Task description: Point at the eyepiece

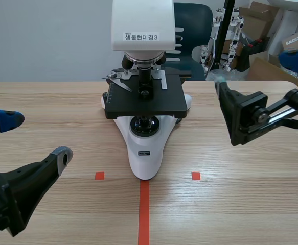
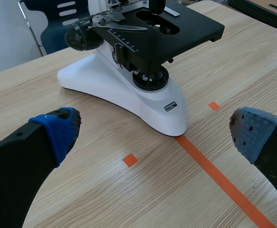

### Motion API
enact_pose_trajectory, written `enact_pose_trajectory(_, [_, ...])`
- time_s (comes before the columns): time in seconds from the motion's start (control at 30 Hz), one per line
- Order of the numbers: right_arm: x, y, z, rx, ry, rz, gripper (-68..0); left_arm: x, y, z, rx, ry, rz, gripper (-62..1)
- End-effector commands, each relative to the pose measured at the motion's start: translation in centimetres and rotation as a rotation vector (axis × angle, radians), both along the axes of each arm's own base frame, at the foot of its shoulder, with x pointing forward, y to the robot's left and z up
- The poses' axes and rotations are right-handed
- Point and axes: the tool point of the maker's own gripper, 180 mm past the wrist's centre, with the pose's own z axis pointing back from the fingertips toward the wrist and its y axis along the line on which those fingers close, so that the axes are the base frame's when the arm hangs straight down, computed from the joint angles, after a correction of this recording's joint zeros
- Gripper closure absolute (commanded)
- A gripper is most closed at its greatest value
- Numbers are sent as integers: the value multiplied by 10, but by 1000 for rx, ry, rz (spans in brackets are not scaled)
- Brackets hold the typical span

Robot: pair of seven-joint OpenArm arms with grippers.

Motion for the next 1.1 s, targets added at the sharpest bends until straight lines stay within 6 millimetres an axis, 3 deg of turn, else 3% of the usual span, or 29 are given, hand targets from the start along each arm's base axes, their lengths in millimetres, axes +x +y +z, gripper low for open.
enact_pose_trajectory(0.0, [2, -2, 7, -11, -29, 5, -679, 1, -4, 8, -23, -22, -4, -623])
enact_pose_trajectory(1.07, [3, -3, 8, -28, -32, 8, -679, 1, -4, 8, -22, -22, -4, -623])
